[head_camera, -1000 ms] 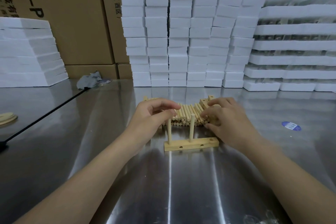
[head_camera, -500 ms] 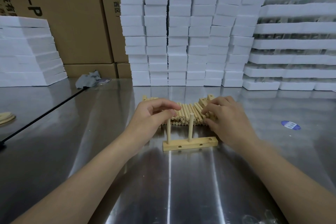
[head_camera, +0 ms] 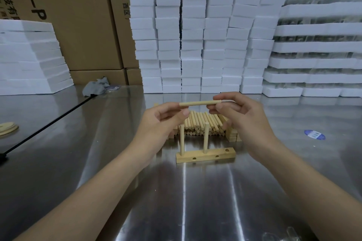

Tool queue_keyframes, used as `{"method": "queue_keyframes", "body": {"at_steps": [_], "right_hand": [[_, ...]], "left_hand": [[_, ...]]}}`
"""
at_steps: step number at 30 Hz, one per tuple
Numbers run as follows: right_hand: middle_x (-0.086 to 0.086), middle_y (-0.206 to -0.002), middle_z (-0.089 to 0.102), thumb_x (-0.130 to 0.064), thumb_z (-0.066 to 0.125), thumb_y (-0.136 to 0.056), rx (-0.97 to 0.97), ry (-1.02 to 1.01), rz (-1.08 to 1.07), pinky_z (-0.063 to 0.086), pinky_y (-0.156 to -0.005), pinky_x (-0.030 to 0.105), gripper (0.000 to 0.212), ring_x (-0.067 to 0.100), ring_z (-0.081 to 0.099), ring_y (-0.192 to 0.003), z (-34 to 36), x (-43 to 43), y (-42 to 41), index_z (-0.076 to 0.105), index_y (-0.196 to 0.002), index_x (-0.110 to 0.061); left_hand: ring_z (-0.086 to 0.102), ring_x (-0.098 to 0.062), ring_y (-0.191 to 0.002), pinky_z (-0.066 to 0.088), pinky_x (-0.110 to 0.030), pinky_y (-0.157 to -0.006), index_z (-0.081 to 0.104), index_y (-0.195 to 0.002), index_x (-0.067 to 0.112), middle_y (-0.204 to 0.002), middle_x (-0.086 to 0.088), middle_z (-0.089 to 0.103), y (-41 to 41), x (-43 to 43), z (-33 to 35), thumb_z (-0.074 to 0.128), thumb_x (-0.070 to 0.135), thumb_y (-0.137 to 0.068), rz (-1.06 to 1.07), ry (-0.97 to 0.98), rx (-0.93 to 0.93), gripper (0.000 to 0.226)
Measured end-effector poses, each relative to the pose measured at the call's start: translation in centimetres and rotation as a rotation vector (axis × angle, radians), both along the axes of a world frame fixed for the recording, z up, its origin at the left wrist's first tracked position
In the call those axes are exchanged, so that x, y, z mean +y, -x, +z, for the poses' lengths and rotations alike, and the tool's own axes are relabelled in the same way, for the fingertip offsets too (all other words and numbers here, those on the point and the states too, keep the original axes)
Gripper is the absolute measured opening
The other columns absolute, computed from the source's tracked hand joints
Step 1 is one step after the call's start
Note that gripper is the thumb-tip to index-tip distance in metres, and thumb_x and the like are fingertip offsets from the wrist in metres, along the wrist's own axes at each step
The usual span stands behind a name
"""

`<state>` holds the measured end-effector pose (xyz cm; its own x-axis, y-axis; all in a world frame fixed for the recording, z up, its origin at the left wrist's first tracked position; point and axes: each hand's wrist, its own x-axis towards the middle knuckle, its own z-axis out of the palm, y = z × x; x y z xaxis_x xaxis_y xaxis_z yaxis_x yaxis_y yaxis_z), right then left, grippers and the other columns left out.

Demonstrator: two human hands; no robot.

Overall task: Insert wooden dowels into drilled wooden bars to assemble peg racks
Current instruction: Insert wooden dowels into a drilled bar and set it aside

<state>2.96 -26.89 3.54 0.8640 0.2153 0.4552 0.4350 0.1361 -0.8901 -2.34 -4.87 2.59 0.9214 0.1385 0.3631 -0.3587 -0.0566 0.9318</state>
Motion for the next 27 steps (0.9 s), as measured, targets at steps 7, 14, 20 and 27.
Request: {"method": "queue_keyframes", "body": {"at_steps": [7,14,20,27], "right_hand": [[-0.002,-0.103,0.081,-0.014,0.076,-0.096,-0.059,0.042,-0.006,0.056,-0.063,0.021,0.024,0.014,0.075,-0.096,-0.08,-0.07,0.16,0.081,-0.104,-0.036],[-0.007,-0.103,0.08,-0.017,0.078,-0.094,-0.055,0.061,-0.036,0.055,-0.065,0.018,0.023,0.009,0.074,-0.097,0.22,-0.35,0.09,0.081,-0.101,-0.039],[-0.005,-0.104,0.079,-0.021,0.082,-0.091,-0.047,0.078,-0.046,0.056,-0.066,0.018,0.02,0.011,0.075,-0.098,0.2,-0.66,-0.09,0.081,-0.103,-0.037],[-0.002,-0.098,0.079,-0.024,0.085,-0.086,0.085,-0.026,-0.001,0.054,-0.066,0.024,0.017,0.012,0.071,-0.09,0.5,-0.63,-0.11,0.083,-0.102,-0.028]], "left_hand": [[0.071,-0.009,-0.081,0.052,-0.021,-0.058,0.084,-0.105,0.026,-0.1,-0.005,0.081,-0.09,0.19,0.11,0.091,0.048,-0.078,0.043,0.067,-0.032,0.036],[0.07,-0.011,-0.08,0.054,-0.03,-0.073,0.084,-0.103,0.029,-0.096,-0.001,0.081,0.25,0.35,0.49,0.087,0.044,-0.072,0.082,0.099,-0.023,0.035],[0.065,-0.008,-0.074,0.051,-0.018,-0.062,0.084,-0.102,0.025,-0.092,0.0,0.079,0.23,0.26,0.46,0.086,0.043,-0.07,0.09,0.099,-0.019,0.036],[0.063,-0.006,-0.071,0.05,-0.016,-0.061,0.083,-0.093,0.027,-0.088,0.001,0.076,-0.11,0.41,0.06,0.087,0.033,-0.078,0.064,0.077,-0.016,0.016]]}}
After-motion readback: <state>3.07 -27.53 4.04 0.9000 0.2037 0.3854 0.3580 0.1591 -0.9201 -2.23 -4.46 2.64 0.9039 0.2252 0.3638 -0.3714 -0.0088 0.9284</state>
